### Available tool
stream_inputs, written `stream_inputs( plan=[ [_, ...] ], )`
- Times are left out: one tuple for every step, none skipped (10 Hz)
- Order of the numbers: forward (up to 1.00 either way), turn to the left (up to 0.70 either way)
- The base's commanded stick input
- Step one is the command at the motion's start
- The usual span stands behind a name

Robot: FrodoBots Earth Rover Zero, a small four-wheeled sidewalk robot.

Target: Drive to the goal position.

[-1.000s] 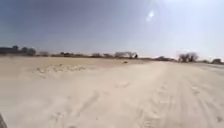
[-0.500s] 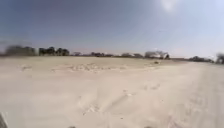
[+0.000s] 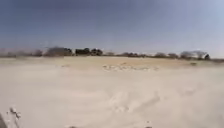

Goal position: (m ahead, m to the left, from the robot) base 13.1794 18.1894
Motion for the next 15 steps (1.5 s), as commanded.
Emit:
stream_inputs(
  plan=[
    [0.00, 0.70],
    [0.00, 0.70],
    [0.00, 0.70],
    [0.00, 0.70],
    [0.00, 0.70],
    [0.00, 0.70],
    [0.00, 0.70],
    [0.00, 0.70],
    [0.00, 0.70],
    [0.00, 0.70],
    [0.00, 0.70],
    [0.00, 0.70],
    [0.32, 0.00],
    [0.70, 0.00],
    [0.70, 0.00]
  ],
)
